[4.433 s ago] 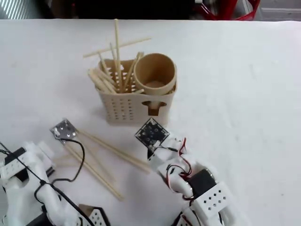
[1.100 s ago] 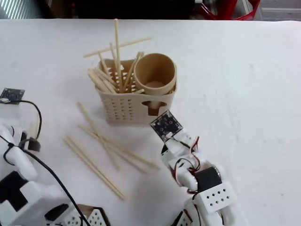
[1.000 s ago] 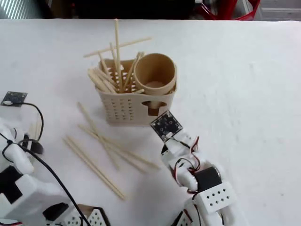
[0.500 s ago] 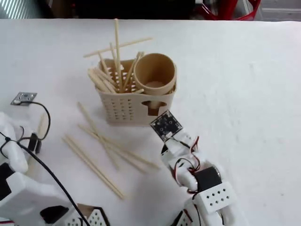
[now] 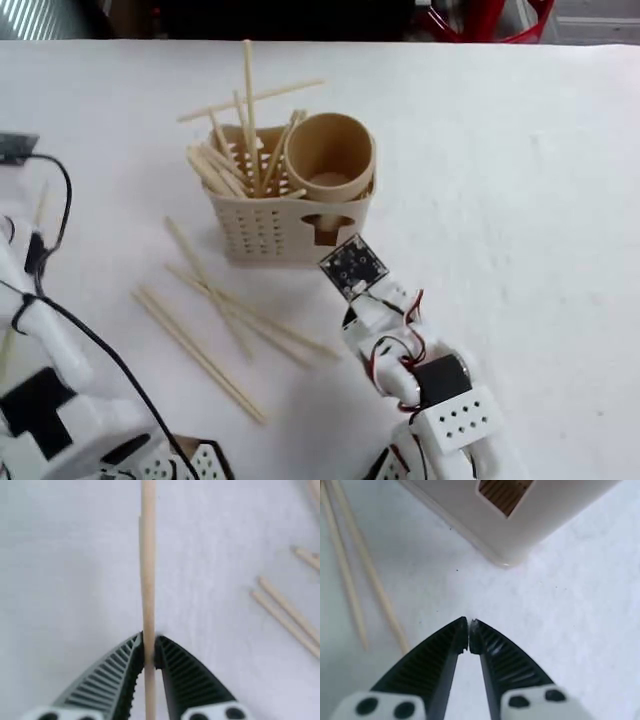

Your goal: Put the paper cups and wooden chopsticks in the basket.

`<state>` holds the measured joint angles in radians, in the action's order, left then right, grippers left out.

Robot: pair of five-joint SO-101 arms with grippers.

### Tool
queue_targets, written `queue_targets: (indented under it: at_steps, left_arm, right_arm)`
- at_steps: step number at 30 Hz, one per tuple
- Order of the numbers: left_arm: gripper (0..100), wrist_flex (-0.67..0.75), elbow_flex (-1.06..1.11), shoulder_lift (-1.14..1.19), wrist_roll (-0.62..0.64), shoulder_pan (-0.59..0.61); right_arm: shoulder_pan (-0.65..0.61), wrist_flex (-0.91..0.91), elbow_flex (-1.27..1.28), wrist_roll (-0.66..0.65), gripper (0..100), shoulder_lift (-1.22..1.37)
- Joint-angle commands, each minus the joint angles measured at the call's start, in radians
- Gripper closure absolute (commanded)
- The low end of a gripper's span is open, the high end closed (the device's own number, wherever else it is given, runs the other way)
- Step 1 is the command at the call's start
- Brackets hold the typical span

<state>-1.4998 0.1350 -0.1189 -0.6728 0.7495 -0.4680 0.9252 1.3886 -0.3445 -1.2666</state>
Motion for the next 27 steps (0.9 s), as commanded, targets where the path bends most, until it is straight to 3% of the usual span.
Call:
queue_targets:
  at_steps: [1,6,14,23,27]
  left_arm:
    - [98,-0.081,-0.167,-0.186,0.095,-0.104]
    - [98,-0.121,-0.354,-0.363,0.210,-0.263]
    - [98,-0.028,-0.551,-0.440,0.408,-0.559]
    - [98,0.201,-0.543,-0.412,0.545,-0.932]
    - [98,0.330,-0.465,-0.371,0.586,-1.015]
  right_arm:
    - [0.004,-0.012,-0.009,-0.009,98.0,-0.004]
    - [0.008,-0.010,-0.014,-0.009,98.0,-0.004]
    - [0.008,-0.004,-0.015,-0.009,98.0,-0.025]
    - [0.012,0.202,0.011,-0.009,98.1,-0.435]
    - [0.010,0.232,0.041,-0.009,98.1,-0.542]
